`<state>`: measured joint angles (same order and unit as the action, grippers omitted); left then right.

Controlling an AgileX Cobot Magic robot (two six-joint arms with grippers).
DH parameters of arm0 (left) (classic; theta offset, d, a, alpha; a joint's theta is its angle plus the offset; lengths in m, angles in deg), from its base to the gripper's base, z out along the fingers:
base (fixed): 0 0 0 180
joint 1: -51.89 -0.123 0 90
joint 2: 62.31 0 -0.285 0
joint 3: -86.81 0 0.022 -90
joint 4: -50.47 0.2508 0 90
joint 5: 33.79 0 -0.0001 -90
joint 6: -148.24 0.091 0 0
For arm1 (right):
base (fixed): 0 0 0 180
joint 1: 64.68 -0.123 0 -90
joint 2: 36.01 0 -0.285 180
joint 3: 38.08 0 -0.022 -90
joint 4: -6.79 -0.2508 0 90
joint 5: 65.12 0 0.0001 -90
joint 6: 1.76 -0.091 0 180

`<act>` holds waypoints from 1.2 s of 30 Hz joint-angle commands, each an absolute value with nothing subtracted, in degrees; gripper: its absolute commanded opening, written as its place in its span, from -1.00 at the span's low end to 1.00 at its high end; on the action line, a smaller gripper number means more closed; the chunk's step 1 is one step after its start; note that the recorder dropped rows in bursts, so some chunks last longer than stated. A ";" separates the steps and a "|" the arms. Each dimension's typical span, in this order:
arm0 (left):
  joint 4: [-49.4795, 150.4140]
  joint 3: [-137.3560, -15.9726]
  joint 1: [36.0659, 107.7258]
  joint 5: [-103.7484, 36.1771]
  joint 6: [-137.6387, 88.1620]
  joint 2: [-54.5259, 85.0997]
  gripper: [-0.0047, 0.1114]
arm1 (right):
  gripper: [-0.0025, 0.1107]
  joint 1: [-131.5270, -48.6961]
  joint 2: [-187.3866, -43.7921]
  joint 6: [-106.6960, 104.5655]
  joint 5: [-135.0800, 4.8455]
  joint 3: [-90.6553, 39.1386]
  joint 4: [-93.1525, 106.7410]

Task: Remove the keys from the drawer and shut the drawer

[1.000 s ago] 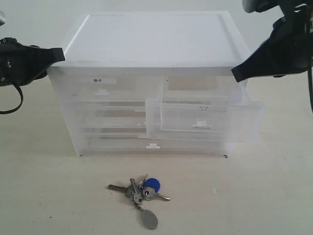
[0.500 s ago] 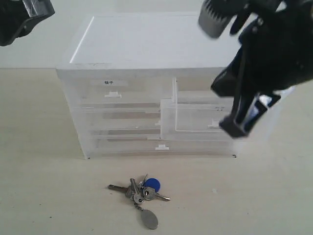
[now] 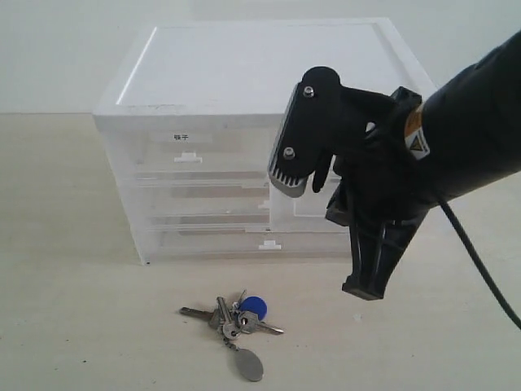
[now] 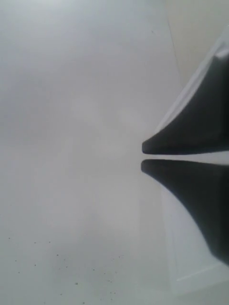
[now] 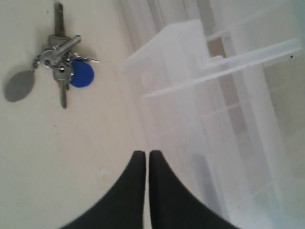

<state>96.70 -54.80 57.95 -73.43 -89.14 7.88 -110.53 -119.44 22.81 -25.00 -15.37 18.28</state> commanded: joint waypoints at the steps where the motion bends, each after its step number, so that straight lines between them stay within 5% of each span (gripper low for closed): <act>1: 95.91 -54.43 57.77 -72.99 -88.53 7.63 -0.84 | -0.96 -110.22 -120.35 15.33 -24.74 -15.20 29.53; 16: 95.30 -54.43 57.77 -72.71 -87.19 7.63 -0.84 | -0.96 -109.47 -120.47 4.08 -33.94 -15.20 44.77; 36: 93.75 -54.43 57.77 -71.21 -86.15 7.75 -0.84 | -0.96 -106.57 -120.16 9.52 -31.46 -14.94 36.08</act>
<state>94.46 -54.80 57.95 -71.37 -86.52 7.87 -105.79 -120.46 4.46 -33.58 -15.37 40.67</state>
